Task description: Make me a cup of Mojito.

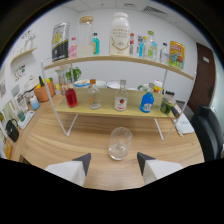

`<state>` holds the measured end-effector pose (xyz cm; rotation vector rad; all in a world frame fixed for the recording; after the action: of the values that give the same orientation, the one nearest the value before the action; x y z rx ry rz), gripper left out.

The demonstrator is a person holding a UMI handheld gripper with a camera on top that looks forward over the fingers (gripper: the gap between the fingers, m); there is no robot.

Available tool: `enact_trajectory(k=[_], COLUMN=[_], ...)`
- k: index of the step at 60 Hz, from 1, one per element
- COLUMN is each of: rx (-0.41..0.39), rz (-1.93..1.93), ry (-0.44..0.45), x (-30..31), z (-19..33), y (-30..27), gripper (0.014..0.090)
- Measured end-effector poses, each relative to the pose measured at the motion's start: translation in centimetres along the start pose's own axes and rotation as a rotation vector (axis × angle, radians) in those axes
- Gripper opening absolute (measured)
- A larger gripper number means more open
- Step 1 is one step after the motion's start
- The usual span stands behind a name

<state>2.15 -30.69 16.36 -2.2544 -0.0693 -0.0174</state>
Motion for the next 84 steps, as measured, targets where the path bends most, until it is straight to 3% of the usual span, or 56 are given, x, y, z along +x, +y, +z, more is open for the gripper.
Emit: enact_trajectory(k=[16, 29, 39, 69, 84], rx=[0.005, -0.070, -0.079, 0.031, -0.008], rz=[-0.006, 0.027, 0.027, 0.052, 0.066], ry=[0.003, 0.036, 0.045, -0.041, -0.035], x=[0.1, 3.8, 8.1, 17.9, 19.8], z=[-1.8, -3.7, -4.5, 4.9, 10.0], y=[0.5, 4.0, 4.3, -6.9, -7.8], gripper=[0.0860, 0.0858, 0.0861, 0.0861, 0.0792])
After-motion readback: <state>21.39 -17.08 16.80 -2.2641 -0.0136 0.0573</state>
